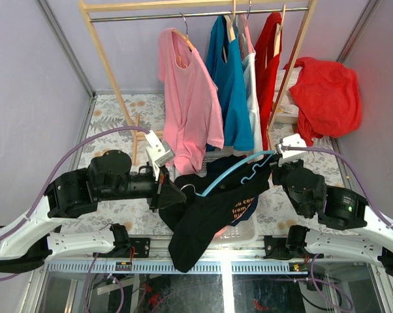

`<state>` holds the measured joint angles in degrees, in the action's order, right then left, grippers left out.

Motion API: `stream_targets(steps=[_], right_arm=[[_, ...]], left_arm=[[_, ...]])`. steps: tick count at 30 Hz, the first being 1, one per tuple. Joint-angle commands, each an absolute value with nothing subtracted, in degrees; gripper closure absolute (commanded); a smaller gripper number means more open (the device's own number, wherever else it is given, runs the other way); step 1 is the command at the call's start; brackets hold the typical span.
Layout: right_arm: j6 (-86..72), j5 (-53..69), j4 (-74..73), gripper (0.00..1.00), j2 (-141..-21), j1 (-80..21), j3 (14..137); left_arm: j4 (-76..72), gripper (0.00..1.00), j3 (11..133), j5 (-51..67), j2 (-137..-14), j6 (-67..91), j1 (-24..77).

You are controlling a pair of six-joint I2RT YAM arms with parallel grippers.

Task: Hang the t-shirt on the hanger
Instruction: Place the hanger in the bin.

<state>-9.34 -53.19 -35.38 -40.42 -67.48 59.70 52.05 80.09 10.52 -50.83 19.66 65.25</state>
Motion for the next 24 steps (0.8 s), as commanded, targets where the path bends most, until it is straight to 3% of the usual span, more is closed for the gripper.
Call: stream_targets(steps=[1,24], right_arm=[[-10.3,-53.7,-38.2,1.00,-38.3,-66.9,62.4],[-6.8,-54.4,-40.6,1.00,-40.7,-66.9,67.0]], left_arm=[[47.5,1.00,78.6,14.4,-49.6,20.4,65.4],[46.9,1.00,74.7,19.1,-49.0,20.8,65.5]])
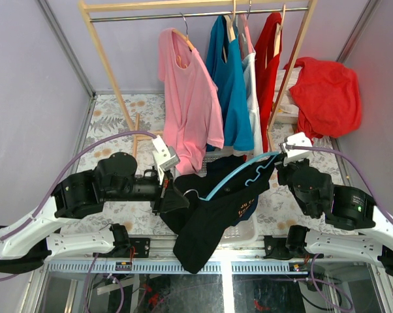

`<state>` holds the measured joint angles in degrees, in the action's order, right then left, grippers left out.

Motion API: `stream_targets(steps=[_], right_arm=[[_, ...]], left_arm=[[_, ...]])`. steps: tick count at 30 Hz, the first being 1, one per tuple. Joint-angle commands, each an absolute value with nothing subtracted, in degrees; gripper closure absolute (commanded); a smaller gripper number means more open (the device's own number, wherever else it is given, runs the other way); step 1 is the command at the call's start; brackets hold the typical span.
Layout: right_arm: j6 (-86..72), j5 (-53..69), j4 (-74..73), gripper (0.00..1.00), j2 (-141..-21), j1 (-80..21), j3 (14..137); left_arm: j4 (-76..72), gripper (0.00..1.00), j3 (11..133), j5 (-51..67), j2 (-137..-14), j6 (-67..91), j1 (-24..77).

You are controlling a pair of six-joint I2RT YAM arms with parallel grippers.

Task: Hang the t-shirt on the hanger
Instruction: Place the hanger in the bin.

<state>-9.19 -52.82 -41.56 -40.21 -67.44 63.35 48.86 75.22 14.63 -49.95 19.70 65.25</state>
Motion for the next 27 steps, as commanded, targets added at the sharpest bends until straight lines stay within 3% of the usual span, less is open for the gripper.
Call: stream_targets(steps=[1,13,27], right_arm=[[-6.7,-54.1,-40.6,1.00,-41.0,-66.9,67.3],[-11.0,-49.2,-40.9,1.00,-41.2,-66.9,67.0],[-28.4,-47.7,-43.2,1.00,-38.4,-66.9,52.7]], left_arm=[[46.9,1.00,74.8,19.3,-48.8,20.8,65.5],[47.7,1.00,71.4,15.6,-50.2,21.2,65.4],[38.4,0.99,57.1,5.3,-49.2,26.1,65.4]])
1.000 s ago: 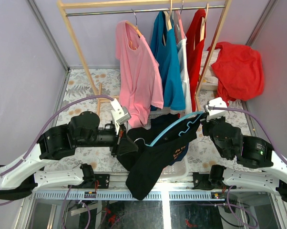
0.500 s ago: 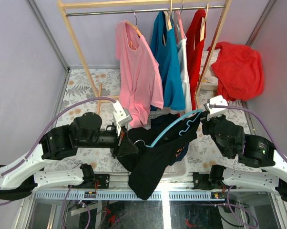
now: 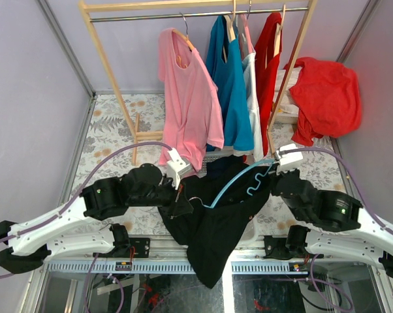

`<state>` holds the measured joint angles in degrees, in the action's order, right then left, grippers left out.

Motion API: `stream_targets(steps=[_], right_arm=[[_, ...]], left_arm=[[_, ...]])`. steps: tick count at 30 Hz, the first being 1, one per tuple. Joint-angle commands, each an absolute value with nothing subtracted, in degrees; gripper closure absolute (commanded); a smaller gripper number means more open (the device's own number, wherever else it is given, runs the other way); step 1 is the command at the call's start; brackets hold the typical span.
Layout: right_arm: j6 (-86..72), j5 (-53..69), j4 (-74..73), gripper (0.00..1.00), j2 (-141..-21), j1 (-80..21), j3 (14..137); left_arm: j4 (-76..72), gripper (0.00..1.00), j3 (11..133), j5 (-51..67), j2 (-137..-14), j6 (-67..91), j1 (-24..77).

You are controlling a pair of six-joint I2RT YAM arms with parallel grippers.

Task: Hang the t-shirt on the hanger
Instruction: Place the hanger in the bin.

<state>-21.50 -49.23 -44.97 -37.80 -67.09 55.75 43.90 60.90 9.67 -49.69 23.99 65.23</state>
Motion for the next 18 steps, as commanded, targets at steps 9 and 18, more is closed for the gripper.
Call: stream_targets(steps=[9,18], right_arm=[[-30.6,-46.1,-42.3,1.00,-39.7,-66.7,49.9],[-30.7,-45.6,-42.4,1.00,-38.7,-66.7,49.6]], left_arm=[[34.0,0.70,50.2,-0.5,-47.8,29.1,65.4],[34.3,0.51,50.9,-4.2,-45.9,30.5,65.3]])
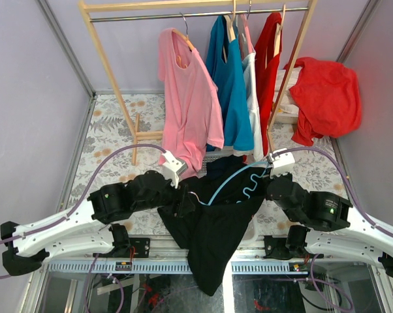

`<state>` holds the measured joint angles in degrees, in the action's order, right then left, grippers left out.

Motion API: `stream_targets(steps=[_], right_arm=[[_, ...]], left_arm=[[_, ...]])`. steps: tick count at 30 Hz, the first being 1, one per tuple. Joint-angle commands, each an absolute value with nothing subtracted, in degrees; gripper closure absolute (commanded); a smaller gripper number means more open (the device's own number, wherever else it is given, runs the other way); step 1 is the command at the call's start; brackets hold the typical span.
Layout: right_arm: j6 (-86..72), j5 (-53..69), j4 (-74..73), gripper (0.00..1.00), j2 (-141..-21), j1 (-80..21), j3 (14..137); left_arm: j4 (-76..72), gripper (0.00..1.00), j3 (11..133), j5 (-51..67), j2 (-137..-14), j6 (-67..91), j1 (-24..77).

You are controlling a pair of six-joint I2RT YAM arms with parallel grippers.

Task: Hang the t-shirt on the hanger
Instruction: Place the hanger in the bin.

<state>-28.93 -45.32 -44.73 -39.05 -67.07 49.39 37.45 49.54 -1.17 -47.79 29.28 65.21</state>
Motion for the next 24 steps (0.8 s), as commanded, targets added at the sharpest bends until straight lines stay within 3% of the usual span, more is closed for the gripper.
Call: stream_targets(steps=[1,8,15,24], right_arm=[[-30.6,-45.5,-42.5,1.00,-38.9,-66.7,49.6],[-30.3,-45.5,-42.2,1.00,-39.1,-66.7,49.6],[-30.3,-45.4,-42.3,1.00,-38.4,-66.7,49.5],[-30.1,-45.3,-42.0,1.00,-38.5,-66.7,49.2]], left_arm=[[34.4,0.49,51.2,-3.9,-45.5,30.6,65.3],[33.6,0.43,50.7,-0.5,-44.1,32.3,65.3],[38.2,0.42,52.1,-7.4,-37.8,34.1,65.3],[33.5,0.41,49.1,2.5,-35.2,36.2,65.3]])
